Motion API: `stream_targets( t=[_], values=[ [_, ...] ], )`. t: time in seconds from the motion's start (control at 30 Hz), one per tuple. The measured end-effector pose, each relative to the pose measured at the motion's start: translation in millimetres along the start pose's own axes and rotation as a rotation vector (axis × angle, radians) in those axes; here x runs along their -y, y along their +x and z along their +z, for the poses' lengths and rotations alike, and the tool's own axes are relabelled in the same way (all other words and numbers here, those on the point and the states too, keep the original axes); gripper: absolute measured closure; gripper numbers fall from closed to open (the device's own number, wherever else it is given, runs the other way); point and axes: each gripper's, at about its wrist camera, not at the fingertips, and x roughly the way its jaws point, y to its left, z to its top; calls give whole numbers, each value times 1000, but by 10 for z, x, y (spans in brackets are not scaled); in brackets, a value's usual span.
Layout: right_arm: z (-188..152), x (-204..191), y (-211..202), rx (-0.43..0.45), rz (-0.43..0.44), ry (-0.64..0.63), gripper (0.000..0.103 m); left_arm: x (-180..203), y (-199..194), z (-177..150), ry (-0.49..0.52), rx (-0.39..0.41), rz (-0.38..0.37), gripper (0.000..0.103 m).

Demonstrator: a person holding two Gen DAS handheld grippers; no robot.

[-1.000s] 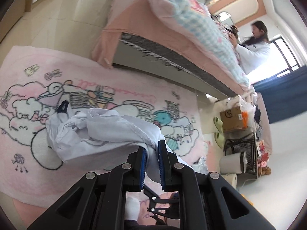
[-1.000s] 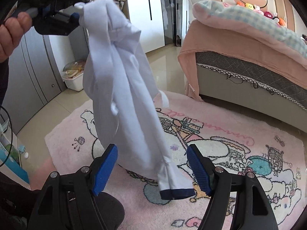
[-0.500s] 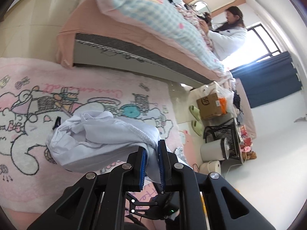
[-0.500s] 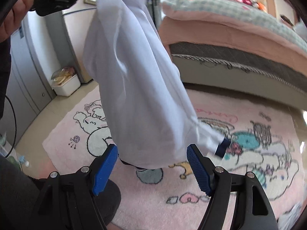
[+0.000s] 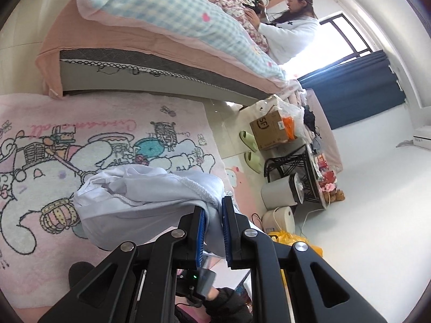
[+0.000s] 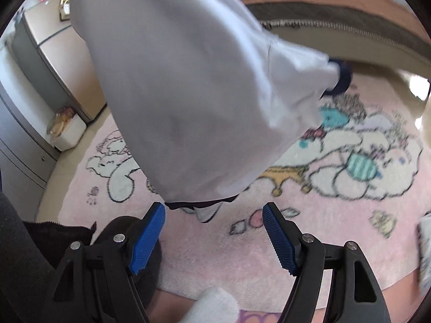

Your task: Fold clothes

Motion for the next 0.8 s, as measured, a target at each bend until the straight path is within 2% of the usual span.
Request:
stream_targets(
  t=[0.07,0.17,0.3,0.47,0.57,0.63,0.8],
  values=[
    [-41,102,159,-29,91,79,29,29,-8,-35,10,-1,-4,93],
    [-106,239,373,-72,163,179,29,62,-30,-79,22,-5,-3,93],
    [-236,328,566,-88,84,194,29,144,-66,-125,44,-3,-6,93],
    [-483,242,768,-135,-49,35,29,280,-87,-163,78,0,-14,93],
    [-561,191,833,-145,-30,25,29,327,-95,-184,88,2,-14,93],
    [-545,186,805,-107,12,67,29,338,-104,-198,91,4,-10,93],
    [-390,100,746,-20,30,58,29,371,-106,-238,99,1,-21,93]
  ],
)
